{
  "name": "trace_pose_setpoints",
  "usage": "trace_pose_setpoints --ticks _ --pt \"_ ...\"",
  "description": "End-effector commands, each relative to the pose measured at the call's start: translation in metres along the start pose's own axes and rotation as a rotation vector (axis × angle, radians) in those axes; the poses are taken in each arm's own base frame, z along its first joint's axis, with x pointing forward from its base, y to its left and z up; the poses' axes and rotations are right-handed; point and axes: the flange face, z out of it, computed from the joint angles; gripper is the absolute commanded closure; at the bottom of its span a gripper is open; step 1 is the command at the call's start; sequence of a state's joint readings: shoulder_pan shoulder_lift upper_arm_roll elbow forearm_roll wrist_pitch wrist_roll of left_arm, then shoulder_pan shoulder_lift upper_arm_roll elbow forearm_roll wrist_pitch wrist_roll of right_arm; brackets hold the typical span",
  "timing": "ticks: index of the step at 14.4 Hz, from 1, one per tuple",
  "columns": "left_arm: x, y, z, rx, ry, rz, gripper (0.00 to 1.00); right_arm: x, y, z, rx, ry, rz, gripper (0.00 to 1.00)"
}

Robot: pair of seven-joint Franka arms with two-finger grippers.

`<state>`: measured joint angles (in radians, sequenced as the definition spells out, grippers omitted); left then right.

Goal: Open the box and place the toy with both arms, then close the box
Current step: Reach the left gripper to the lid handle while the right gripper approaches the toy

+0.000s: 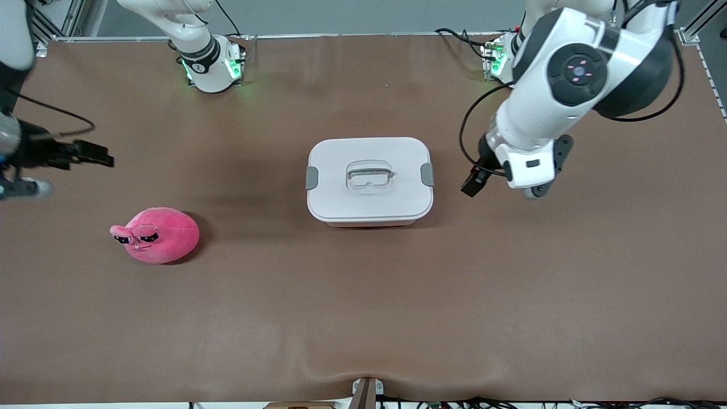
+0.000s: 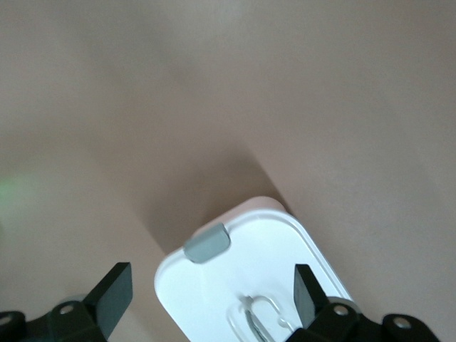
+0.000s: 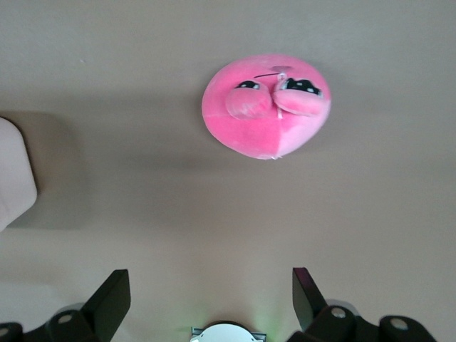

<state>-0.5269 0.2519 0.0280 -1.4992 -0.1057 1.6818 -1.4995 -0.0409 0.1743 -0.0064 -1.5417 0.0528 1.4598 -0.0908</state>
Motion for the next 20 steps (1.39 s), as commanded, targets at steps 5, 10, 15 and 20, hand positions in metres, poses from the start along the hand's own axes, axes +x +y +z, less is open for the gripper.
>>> trace_pose_setpoints --ticks 5,10,15,20 --pt "-0.066 0.027 0.033 -0.048 0.006 -0.175 0.00 0.045 0.008 0.020 -0.012 0.073 -0.015 0.00" --pt "-0.117 0.040 0.072 -0.054 0.000 -0.373 0.00 0.060 0.011 0.061 -0.056 0.128 -0.021 0.00" --pt "-0.145 0.039 0.095 -0.020 -0.001 -0.494 0.00 0.074 -0.006 0.128 -0.154 0.206 -0.097 0.00" --pt "-0.176 0.044 0.131 -0.018 0.005 -0.566 0.00 0.073 -0.004 0.153 -0.188 0.222 -0.121 0.00"
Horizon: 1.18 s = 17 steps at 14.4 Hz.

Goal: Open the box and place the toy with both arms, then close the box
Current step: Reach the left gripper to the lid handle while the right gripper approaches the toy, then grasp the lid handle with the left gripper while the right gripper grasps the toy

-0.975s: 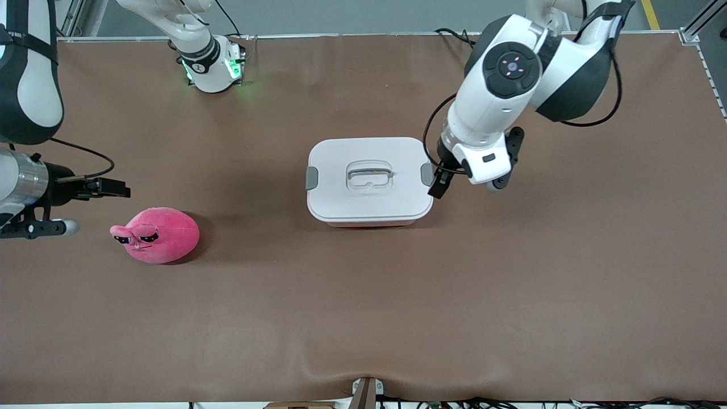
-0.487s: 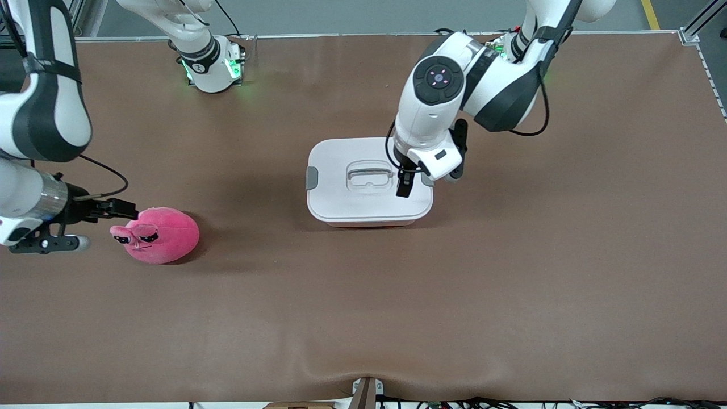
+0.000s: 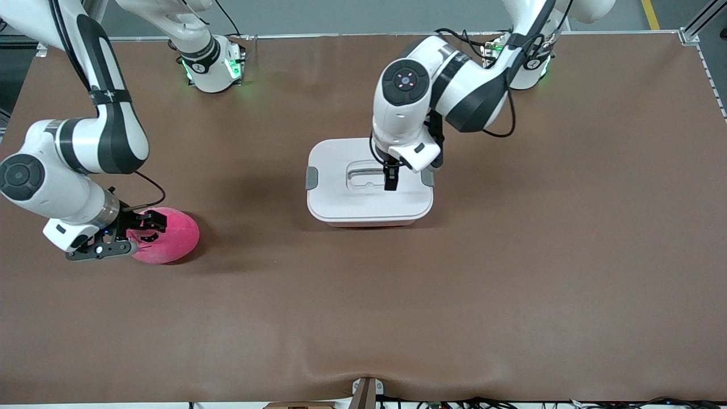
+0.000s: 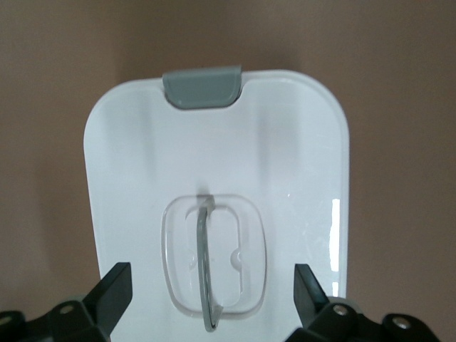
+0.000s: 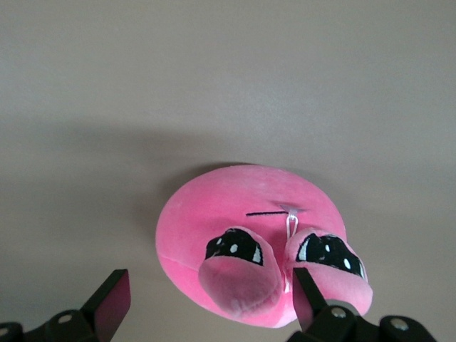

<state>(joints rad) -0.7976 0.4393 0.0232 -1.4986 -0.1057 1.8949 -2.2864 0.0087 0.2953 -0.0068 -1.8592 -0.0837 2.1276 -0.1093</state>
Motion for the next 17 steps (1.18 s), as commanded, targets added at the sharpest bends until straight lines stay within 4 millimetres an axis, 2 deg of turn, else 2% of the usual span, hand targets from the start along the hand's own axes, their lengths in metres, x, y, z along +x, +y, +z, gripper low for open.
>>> trace_pose_setpoints --ticks 1,4,7,9,10,11,12,13,14,17 --pt "-0.012 0.003 0.016 -0.008 -0.020 -0.049 0.00 -0.005 0.002 -0.004 -0.037 0.004 -0.027 0.00" --pt "-0.031 -0.008 0.052 0.008 0.001 -0.059 0.00 -0.010 -0.010 0.009 -0.046 -0.020 -0.087 0.00" --pt "-0.040 -0.017 0.063 0.008 0.008 -0.068 0.00 -0.009 -0.009 0.011 -0.057 -0.023 -0.095 0.00" --pt "-0.039 -0.022 0.079 0.000 0.015 -0.059 0.00 -0.009 -0.009 0.014 -0.058 -0.026 -0.097 0.12" --pt "-0.039 -0.023 0.084 -0.005 0.013 -0.057 0.09 -0.008 -0.006 0.017 -0.060 -0.026 -0.095 0.12" --pt "-0.039 -0.023 0.083 -0.008 0.009 -0.057 0.39 -0.008 -0.004 0.020 -0.062 -0.026 -0.094 0.12" --pt "-0.039 -0.023 0.081 -0.010 0.007 -0.053 0.64 -0.008 -0.001 0.022 -0.067 -0.030 -0.094 0.14" --pt "-0.039 -0.023 0.079 -0.012 0.005 -0.051 0.86 -0.008 0.001 0.027 -0.067 -0.038 -0.091 0.17" --pt "-0.038 -0.023 0.077 -0.014 0.002 -0.054 1.00 -0.008 0.002 0.030 -0.067 -0.037 -0.091 0.20" --pt "-0.036 -0.022 0.071 -0.016 -0.001 -0.063 1.00 -0.007 0.006 0.039 -0.064 -0.045 -0.085 0.24"
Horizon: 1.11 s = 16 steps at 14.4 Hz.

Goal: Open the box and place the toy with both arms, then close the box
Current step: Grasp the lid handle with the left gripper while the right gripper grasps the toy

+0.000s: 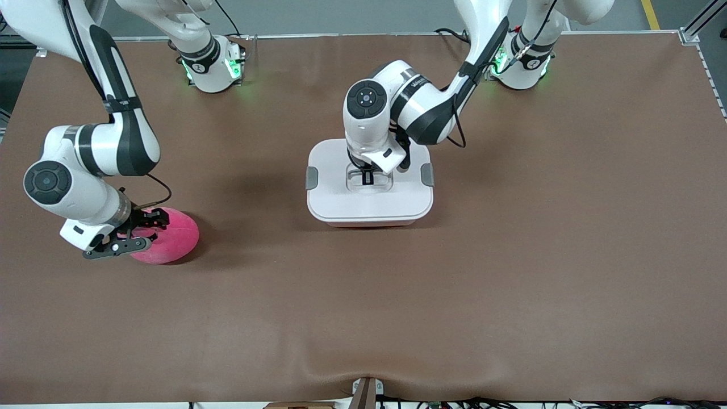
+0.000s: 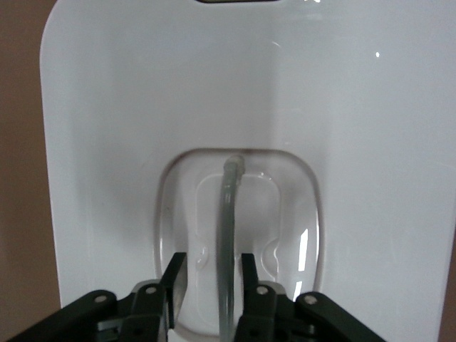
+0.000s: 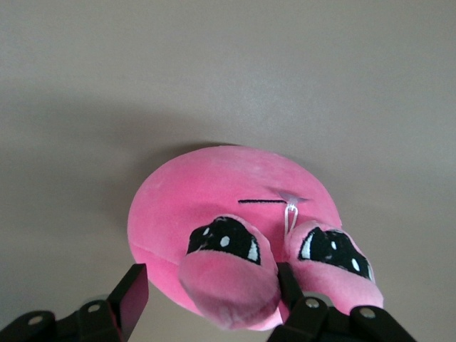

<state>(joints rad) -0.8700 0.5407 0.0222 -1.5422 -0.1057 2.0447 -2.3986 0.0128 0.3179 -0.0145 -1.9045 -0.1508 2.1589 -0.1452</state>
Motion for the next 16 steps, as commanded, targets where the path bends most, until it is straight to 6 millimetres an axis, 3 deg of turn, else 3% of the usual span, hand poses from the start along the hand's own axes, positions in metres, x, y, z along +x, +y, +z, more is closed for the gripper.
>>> trace_pose_setpoints --ticks 1,3,4,5,7,11,13,16 --pt "0.004 -0.002 -0.013 -0.011 -0.013 -0.011 1.00 0.001 0.007 0.013 -0.012 -0.005 -0.005 0.25" --pt "0.005 -0.001 -0.015 -0.012 -0.014 -0.014 1.00 0.000 0.009 0.017 -0.011 -0.012 -0.002 0.31" --pt "0.005 -0.002 -0.022 -0.015 -0.020 -0.014 1.00 0.001 0.009 0.018 -0.011 -0.013 -0.002 0.55" --pt "0.006 -0.001 -0.029 -0.019 -0.026 -0.016 1.00 0.001 0.010 0.018 -0.011 -0.012 -0.001 0.73" --pt "0.008 -0.003 -0.034 -0.012 -0.019 -0.015 1.00 0.001 0.012 0.017 -0.011 -0.008 0.005 0.98" --pt "0.011 -0.004 -0.053 -0.025 -0.034 -0.004 1.00 0.002 0.014 0.012 -0.012 -0.001 0.012 1.00" --pt "0.017 -0.002 -0.057 -0.018 -0.021 -0.006 1.00 0.002 0.026 0.006 -0.006 0.007 0.038 1.00" --pt "0.029 0.007 -0.067 -0.047 0.000 -0.006 1.00 0.005 0.022 -0.024 -0.012 0.011 0.027 1.00"
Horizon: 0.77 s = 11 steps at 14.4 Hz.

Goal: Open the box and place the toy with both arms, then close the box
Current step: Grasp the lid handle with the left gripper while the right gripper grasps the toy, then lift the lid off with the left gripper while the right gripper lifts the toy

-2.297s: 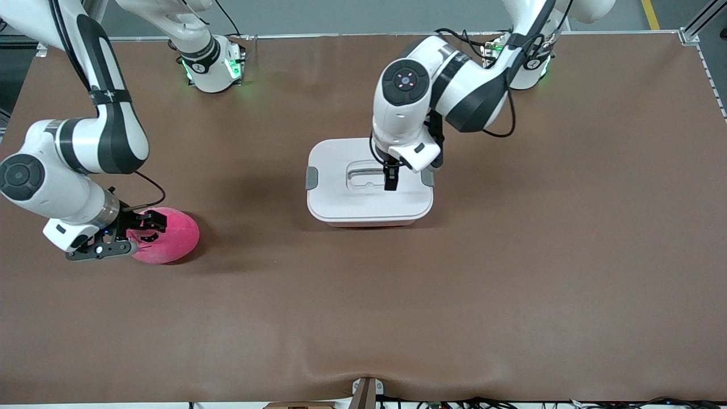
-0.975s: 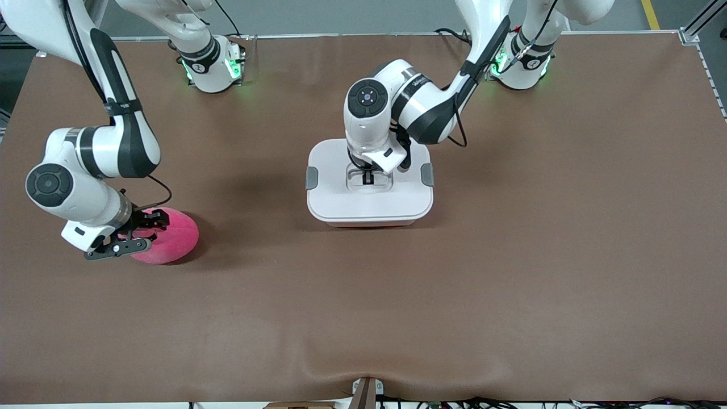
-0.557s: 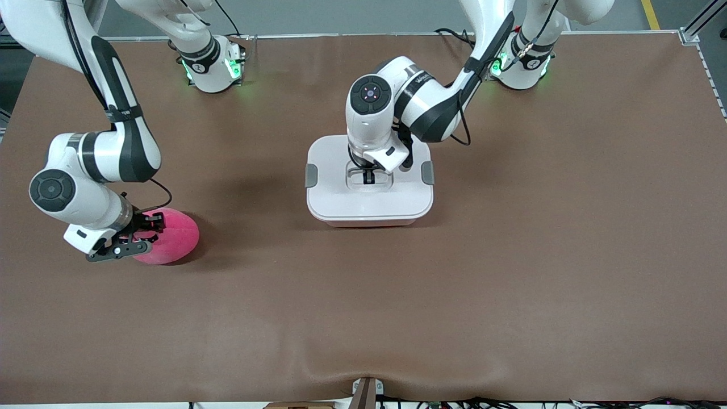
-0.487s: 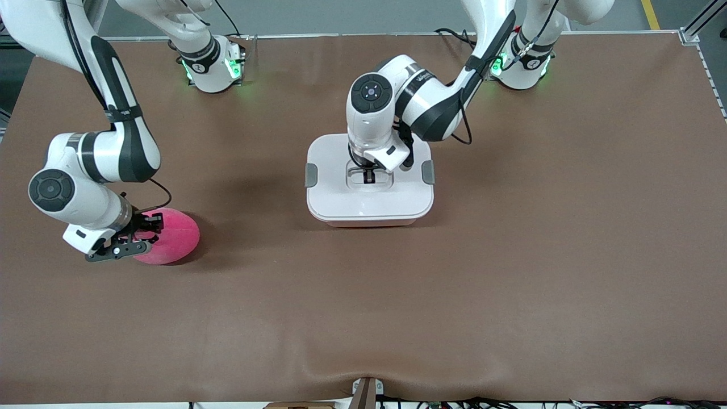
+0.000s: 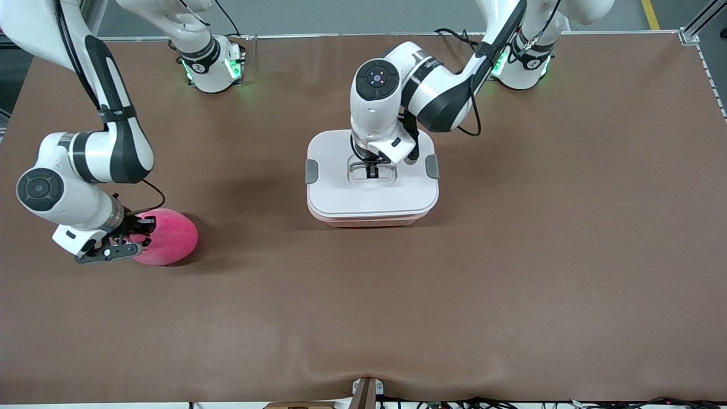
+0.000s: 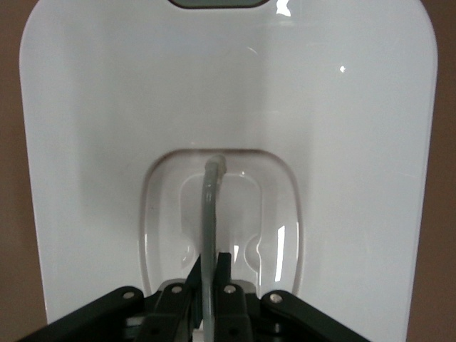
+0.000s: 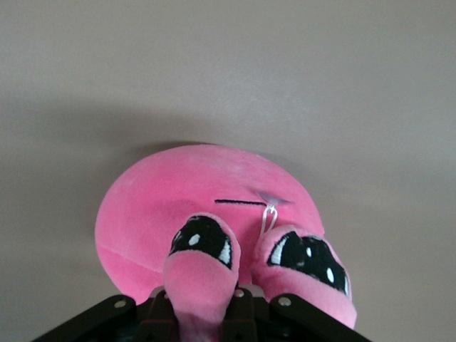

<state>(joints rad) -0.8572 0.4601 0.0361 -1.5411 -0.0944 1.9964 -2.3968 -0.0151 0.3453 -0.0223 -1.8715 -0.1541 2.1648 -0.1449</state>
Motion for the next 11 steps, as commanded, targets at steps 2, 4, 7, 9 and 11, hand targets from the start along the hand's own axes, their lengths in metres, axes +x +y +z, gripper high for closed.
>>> trace_pose_setpoints --ticks 2,4,7,9,11 --pt "0.025 0.012 -0.017 -0.009 0.033 0.012 1.00 0.006 -0.011 -0.056 -0.014 0.008 -0.053 1.00" --pt "0.047 0.028 -0.026 0.002 0.039 0.001 1.00 0.008 -0.022 -0.082 -0.021 0.021 -0.176 1.00" --pt "0.075 0.041 -0.035 0.005 0.038 0.011 1.00 0.003 -0.054 -0.132 -0.053 0.080 -0.354 1.00" --pt "0.099 0.053 -0.036 0.013 0.041 0.040 1.00 -0.002 -0.079 -0.159 -0.057 0.122 -0.476 1.00" --pt "0.129 0.067 -0.040 0.019 0.040 0.054 1.00 -0.010 -0.103 -0.188 -0.071 0.162 -0.596 1.00"
